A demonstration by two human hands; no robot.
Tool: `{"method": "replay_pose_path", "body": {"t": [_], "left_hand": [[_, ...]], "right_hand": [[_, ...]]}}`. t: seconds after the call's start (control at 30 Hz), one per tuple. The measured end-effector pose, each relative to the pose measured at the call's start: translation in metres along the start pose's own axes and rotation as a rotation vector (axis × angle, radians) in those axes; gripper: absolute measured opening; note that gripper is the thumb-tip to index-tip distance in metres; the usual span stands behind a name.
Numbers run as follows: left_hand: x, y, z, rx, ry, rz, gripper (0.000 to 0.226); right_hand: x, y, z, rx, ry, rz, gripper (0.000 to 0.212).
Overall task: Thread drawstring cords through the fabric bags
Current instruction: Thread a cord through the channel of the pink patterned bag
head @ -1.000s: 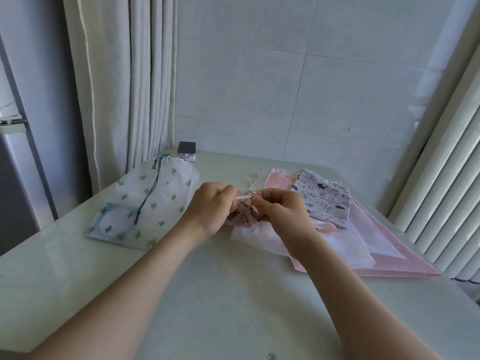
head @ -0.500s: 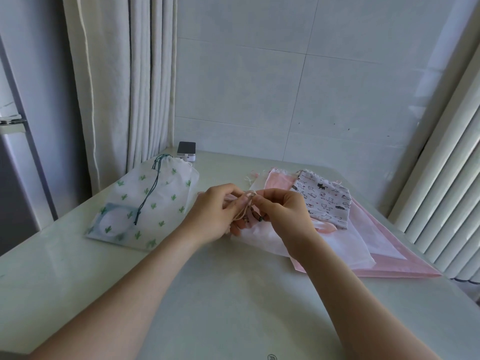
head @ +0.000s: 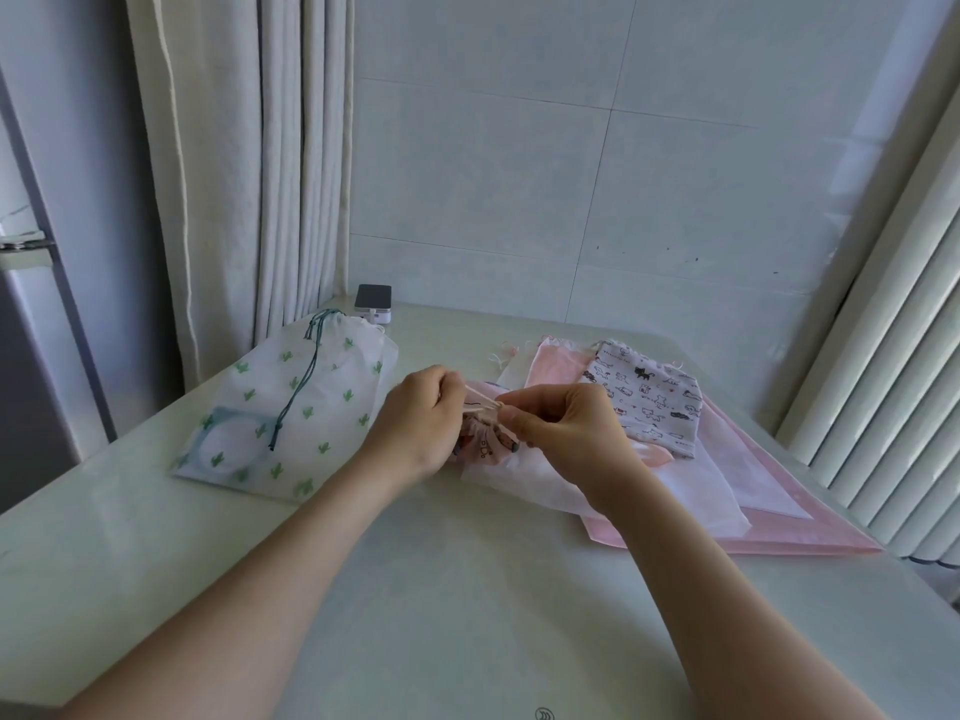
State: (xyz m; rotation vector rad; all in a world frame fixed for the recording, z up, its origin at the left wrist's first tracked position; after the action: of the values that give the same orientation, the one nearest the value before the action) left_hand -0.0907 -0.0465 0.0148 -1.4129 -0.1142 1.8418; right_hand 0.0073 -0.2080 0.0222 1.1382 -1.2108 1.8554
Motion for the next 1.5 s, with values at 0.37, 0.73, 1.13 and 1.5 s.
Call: {"method": "replay_pose_path", "body": {"t": [0.37,0.73,1.13,1.5], "left_hand": [[0.006,-0.007,0.008,-0.261,-0.107,0.032,0.048],[-0.003,-0.003,0.007,-0.264,0.024,-0.064,0.04],[-0.006,-0.003,0.008,-0.249,0.064,-0.099,0.038],[0.005,-0.004,0.008,-0.031,-0.039,0.003,0.051]], "right_hand": [[0.0,-0.002,0.0,0.007,0.252,0.084,0.016],[-0.002,-0.003,-0.011,-0.144,0.484,0.156,0.019],[0.003,-0.001,-0.011,-0.221,0.424,0.081,0.015],[0.016,0.007,-0.011,-0.322,0.128,0.241,0.012]]}}
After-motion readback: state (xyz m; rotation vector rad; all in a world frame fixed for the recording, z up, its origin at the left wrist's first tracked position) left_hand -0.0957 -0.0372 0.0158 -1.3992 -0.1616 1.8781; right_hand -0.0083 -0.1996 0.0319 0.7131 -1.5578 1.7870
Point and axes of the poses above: each hand's wrist, its own y-axis away from the middle knuckle, its own z-axis out of the back of the hand, x = y × z, the point moved 1 cm from there along -y, towards the middle knuckle, and after that the axes turned 15 degrees about -x, right-handed, at the moved point
